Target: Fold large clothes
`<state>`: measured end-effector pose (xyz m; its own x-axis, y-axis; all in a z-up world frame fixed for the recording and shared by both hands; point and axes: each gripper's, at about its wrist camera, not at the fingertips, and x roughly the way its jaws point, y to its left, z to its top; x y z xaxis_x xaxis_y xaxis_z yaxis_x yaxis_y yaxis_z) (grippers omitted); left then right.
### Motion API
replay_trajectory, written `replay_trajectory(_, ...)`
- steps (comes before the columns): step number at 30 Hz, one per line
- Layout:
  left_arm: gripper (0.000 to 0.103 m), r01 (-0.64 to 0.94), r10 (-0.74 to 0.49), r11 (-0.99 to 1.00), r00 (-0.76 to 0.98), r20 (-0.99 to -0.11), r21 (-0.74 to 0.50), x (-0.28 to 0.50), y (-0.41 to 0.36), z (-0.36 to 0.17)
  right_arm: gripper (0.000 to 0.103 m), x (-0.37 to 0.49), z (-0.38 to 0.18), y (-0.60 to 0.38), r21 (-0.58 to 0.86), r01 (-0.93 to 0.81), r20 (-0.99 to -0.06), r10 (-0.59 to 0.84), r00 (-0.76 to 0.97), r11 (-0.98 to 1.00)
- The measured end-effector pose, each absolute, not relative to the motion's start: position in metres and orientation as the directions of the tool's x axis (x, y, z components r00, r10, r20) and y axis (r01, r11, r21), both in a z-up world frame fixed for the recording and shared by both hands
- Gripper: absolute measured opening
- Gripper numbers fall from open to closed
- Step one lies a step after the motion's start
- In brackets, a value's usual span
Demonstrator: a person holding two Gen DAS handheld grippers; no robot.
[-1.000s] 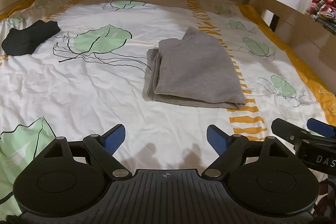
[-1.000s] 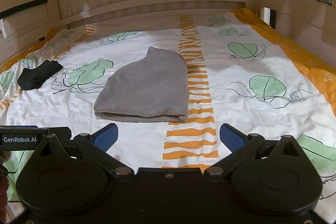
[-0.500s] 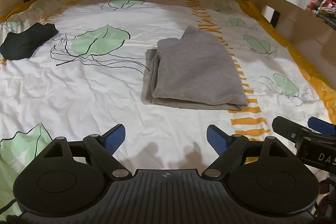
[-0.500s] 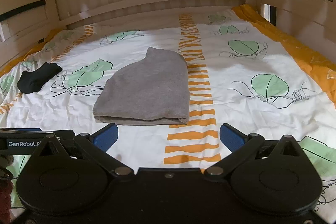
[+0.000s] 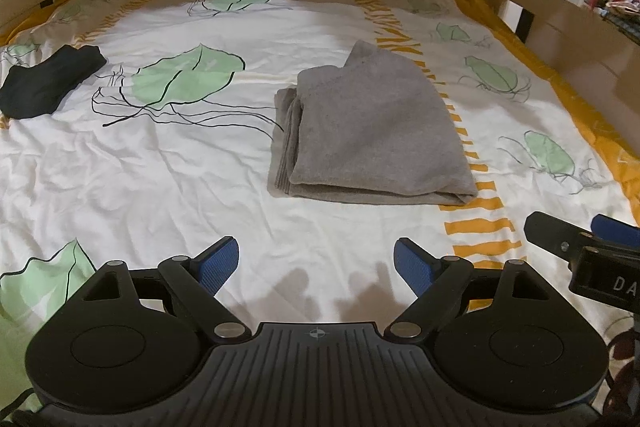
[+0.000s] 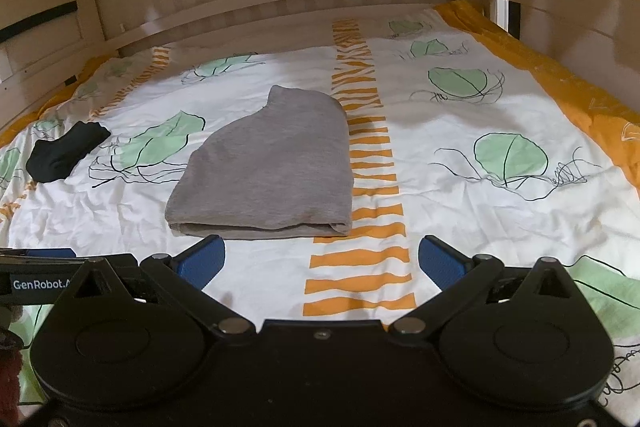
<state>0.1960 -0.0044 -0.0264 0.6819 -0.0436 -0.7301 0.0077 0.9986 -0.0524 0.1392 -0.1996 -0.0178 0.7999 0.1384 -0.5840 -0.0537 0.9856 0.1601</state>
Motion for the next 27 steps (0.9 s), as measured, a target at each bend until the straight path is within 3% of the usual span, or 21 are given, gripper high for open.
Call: replay_trajectory(27, 0.084, 0.066, -0.052, 0.998, 0.658, -0.751, -0.011, 0.209, -0.014, -0.037, 0.103, 0.152, -0.025, -0.197, 0.145, -0.030, -0.604, 0.113, 0.789, 0.989)
